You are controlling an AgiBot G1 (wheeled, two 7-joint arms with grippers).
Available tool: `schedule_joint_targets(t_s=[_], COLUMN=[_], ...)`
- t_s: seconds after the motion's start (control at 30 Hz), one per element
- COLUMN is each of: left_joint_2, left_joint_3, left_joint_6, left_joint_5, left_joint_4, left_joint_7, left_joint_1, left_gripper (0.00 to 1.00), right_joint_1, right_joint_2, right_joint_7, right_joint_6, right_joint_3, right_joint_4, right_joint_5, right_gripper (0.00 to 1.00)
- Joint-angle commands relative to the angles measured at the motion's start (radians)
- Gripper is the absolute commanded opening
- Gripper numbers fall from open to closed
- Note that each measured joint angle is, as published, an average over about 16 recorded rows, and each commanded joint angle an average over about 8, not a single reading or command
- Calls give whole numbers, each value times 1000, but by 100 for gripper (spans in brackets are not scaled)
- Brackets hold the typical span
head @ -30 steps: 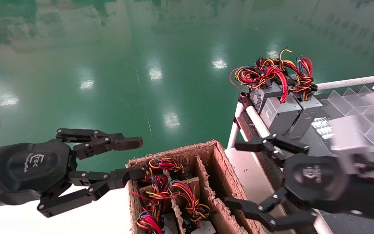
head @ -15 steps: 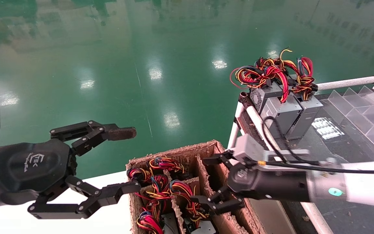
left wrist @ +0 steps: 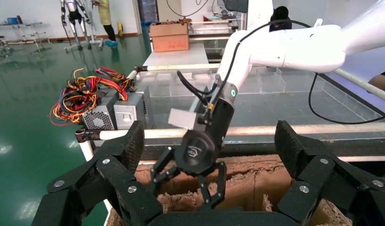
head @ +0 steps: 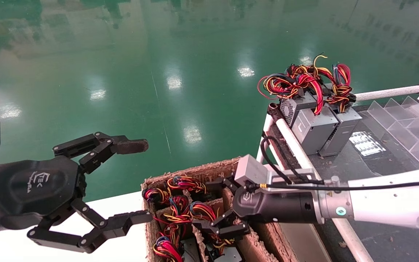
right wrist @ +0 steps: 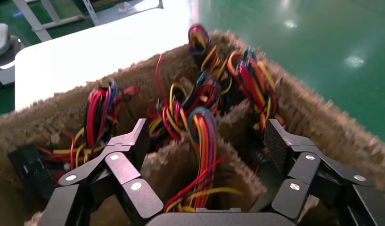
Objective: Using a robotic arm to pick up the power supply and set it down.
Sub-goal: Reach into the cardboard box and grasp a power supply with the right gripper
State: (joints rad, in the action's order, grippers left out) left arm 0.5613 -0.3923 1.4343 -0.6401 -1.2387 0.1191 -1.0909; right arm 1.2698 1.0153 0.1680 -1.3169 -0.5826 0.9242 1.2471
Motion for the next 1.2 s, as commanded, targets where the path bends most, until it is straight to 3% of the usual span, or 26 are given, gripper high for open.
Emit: schedule_joint_targets(t_s=[0.03, 1.2], left_joint_2=[0, 0], left_joint_3=[0, 0], left_joint_6=[0, 0], left_joint_5=[0, 0], left_joint_4=[0, 0], left_joint_7=[0, 0], left_joint_1=[0, 0], left_gripper=[100, 100], right_joint_1=[-5, -27], right_joint_2=[1, 18], right_joint_7=[-8, -48], right_joint_6=[3, 24], right_joint_3=[-2, -1], right_joint_4=[1, -33], right_joint_5=[5, 7], right_gripper=[0, 0])
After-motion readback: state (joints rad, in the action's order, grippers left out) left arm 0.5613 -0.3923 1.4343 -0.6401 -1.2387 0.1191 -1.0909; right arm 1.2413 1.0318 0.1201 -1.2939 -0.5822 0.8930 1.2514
